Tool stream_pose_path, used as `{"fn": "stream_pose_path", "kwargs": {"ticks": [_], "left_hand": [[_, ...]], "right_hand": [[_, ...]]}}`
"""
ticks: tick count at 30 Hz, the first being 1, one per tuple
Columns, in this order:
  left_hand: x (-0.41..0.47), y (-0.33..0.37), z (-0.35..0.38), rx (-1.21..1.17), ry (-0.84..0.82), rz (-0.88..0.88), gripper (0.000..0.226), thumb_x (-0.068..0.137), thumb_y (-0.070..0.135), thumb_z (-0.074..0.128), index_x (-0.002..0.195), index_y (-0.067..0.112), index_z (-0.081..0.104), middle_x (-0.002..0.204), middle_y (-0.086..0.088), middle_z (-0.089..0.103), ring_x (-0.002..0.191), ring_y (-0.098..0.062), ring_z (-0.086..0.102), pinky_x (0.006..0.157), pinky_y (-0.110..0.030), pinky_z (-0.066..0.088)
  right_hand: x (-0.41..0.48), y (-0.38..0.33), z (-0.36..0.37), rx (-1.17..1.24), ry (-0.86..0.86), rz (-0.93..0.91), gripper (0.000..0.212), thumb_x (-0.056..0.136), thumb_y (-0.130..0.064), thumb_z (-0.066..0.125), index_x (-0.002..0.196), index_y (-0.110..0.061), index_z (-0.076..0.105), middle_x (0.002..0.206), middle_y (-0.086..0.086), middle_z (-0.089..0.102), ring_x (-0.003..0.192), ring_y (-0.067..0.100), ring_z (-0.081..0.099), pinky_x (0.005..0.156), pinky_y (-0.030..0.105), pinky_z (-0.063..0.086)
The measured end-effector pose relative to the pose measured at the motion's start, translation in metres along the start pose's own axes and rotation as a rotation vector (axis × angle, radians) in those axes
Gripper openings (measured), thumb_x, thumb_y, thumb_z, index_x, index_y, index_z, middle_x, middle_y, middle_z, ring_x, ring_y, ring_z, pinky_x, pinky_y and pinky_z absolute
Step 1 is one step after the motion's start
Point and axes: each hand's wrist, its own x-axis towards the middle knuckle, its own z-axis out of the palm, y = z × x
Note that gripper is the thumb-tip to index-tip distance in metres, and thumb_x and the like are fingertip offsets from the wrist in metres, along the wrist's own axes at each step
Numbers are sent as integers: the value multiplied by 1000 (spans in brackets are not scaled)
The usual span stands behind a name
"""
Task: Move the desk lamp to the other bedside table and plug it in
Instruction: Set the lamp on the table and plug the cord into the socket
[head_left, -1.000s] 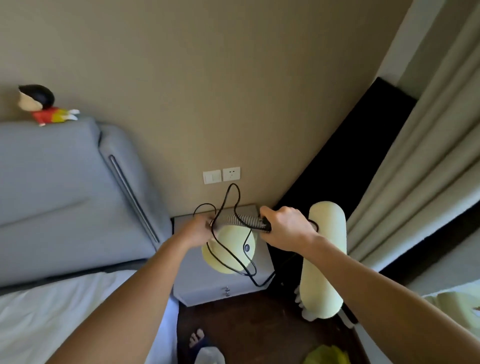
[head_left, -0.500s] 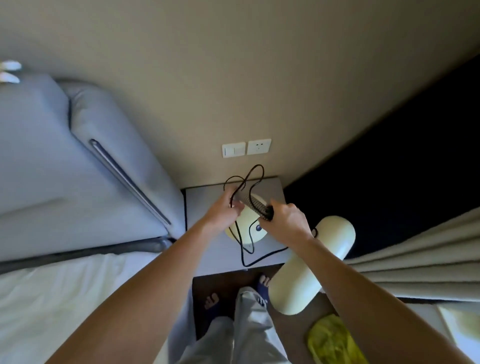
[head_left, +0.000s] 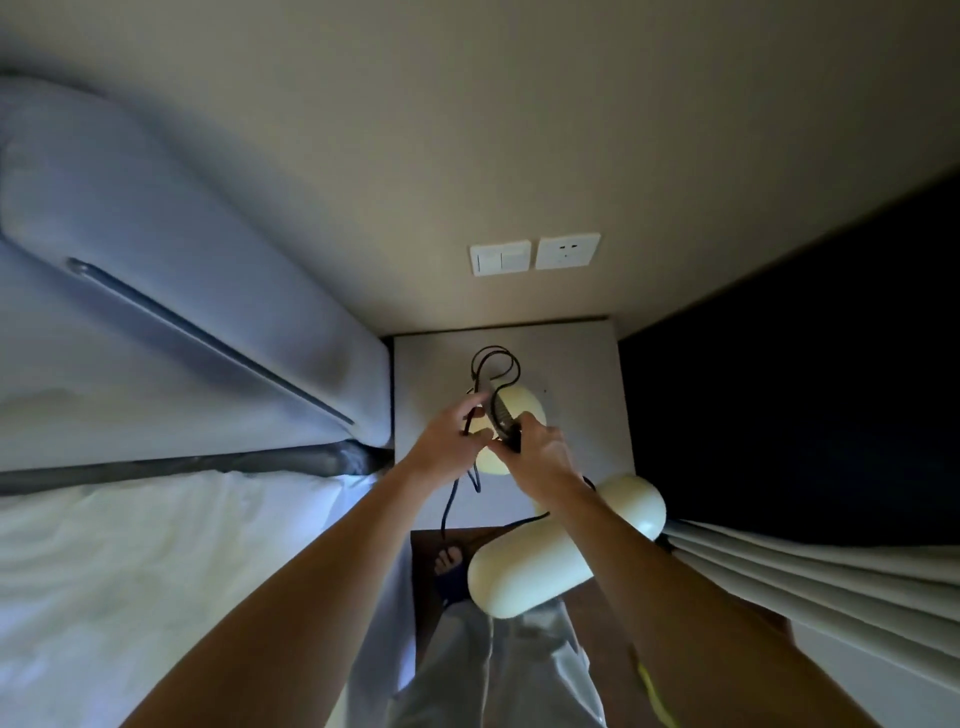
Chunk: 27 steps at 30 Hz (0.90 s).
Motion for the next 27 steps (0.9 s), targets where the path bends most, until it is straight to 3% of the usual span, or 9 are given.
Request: {"fn": "stream_pose_path", "kwargs": {"ticks": [1,3,5,9,13,17,20,23,27], "left_hand": [[2,0,1,-10,2,2,52,95,14,59,144,31,49,133,-3,63,113,-27,62,103,-41,46],[8,0,1,-18,-6,7,54,96,14,58,145,33,47,137,5,60,104,-22,66,83,-27,54],[13,1,1,-19,-14,3,57,95,16,59,146,36,44,139,12,56,100,-26,68,74,-25,56],[20,-4,8,-16,-44,-34,64,91,16,63,146,41,41,142,16,53,100,-20,70,89,-38,55],[16,-4,14,-53,-28,-52,62,91,15,64,144,39,44,138,16,53,101,-26,68,72,-27,50],[13,-4,18,-33,49,-70,58,91,15,60,142,37,46,132,9,58,80,-12,64,66,-24,48],[11,-8,18,-18,84,-66,57,87,9,53,138,33,50,127,5,63,70,-19,67,67,-33,57],[7,-7,19,-141,128,-110,52,90,-1,49,137,22,53,123,-5,64,72,-20,68,80,-47,62],[-1,2,24,-256,118,-130,51,92,-8,51,139,12,52,122,-12,62,71,-23,69,80,-44,63]], "right_hand": [[5,0,2,21,-2,2,46,93,-51,59,114,-11,50,99,11,61,79,28,64,71,40,58],[15,2,4,40,-8,10,43,94,-48,59,114,-11,51,100,13,64,81,30,65,70,40,58],[22,5,4,41,-39,16,40,95,-43,60,114,-10,50,103,15,64,82,31,65,66,36,55],[31,13,5,24,-108,0,41,94,-37,62,122,-12,48,110,16,63,90,32,66,69,38,57],[36,21,-3,81,-149,-15,38,90,-38,65,117,-15,51,99,10,63,81,28,68,64,37,59],[39,30,-18,127,-178,-84,28,91,-35,64,107,-14,58,91,6,66,78,22,66,66,33,56],[43,39,-38,108,-189,-151,20,91,-18,65,110,-13,63,98,5,69,90,23,67,77,33,56],[43,54,-61,5,-174,-196,30,87,4,59,112,-9,67,110,12,64,97,26,62,81,33,52],[31,80,-86,-104,-58,-139,34,84,11,59,116,-1,62,120,13,46,102,30,56,82,34,49]]}}
